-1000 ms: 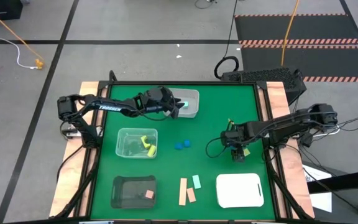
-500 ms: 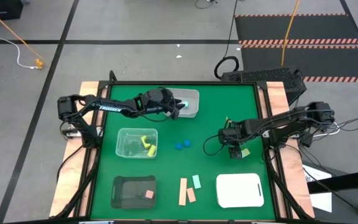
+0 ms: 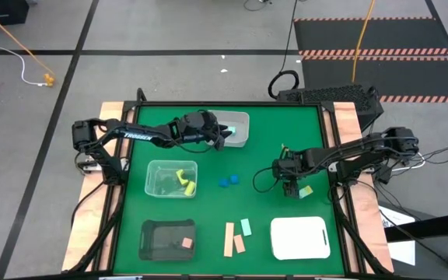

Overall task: Sort & place blocks by color
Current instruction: Put the right blue rectangular block into the bottom white bin

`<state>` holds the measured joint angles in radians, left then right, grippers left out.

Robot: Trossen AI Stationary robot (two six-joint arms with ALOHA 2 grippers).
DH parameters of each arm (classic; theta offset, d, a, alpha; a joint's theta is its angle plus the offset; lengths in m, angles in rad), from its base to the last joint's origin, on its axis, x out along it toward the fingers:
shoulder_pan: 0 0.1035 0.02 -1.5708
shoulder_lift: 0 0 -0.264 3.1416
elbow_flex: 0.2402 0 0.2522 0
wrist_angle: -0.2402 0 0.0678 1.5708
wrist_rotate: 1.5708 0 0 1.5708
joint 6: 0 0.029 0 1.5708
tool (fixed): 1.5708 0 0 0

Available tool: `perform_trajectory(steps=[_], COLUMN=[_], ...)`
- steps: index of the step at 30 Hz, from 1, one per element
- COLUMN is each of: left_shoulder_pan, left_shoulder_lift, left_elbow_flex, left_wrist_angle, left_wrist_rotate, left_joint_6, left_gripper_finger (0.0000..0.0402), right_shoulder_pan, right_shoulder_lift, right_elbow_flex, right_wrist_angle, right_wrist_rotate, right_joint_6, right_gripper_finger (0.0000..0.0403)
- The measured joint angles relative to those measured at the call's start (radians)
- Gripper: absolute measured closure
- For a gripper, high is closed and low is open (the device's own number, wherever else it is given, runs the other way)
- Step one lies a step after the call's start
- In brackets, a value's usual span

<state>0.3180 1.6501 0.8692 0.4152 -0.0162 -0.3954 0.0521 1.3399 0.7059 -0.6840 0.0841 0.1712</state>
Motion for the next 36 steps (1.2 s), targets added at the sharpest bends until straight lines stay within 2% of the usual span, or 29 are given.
perform_trajectory(steps=[7, 11, 19, 23, 28, 36], left_shoulder_pan=[0.000, 0.000, 0.000, 0.000, 0.000, 0.000], left_shoulder_lift=[0.000, 0.000, 0.000, 0.000, 0.000, 0.000], left_elbow_flex=[0.000, 0.000, 0.000, 0.000, 0.000, 0.000], left_wrist_angle=[0.000, 0.000, -0.002, -0.002, -0.001, 0.000], left_wrist_rotate=[0.000, 0.000, 0.000, 0.000, 0.000, 0.000], left_joint_6=[-0.002, -0.002, -0.003, -0.008, -0.036, -0.116], left_gripper_finger=[0.0231, 0.0231, 0.0231, 0.0231, 0.0231, 0.0231], right_shoulder_pan=[-0.008, -0.033, -0.069, -0.071, -0.071, -0.071], right_shoulder_lift=[0.000, 0.000, -0.004, -0.004, -0.004, -0.009], right_elbow_flex=[0.000, -0.032, -0.095, -0.118, -0.128, -0.119], right_wrist_angle=[0.008, 0.051, 0.112, 0.149, 0.165, 0.172], right_wrist_rotate=[0.002, 0.045, 0.019, 0.014, 0.001, -0.006], right_joint_6=[-0.001, 0.003, 0.034, 0.026, 0.021, 0.030], right_gripper_finger=[0.0140, 0.0140, 0.0146, 0.0188, 0.0292, 0.0294])
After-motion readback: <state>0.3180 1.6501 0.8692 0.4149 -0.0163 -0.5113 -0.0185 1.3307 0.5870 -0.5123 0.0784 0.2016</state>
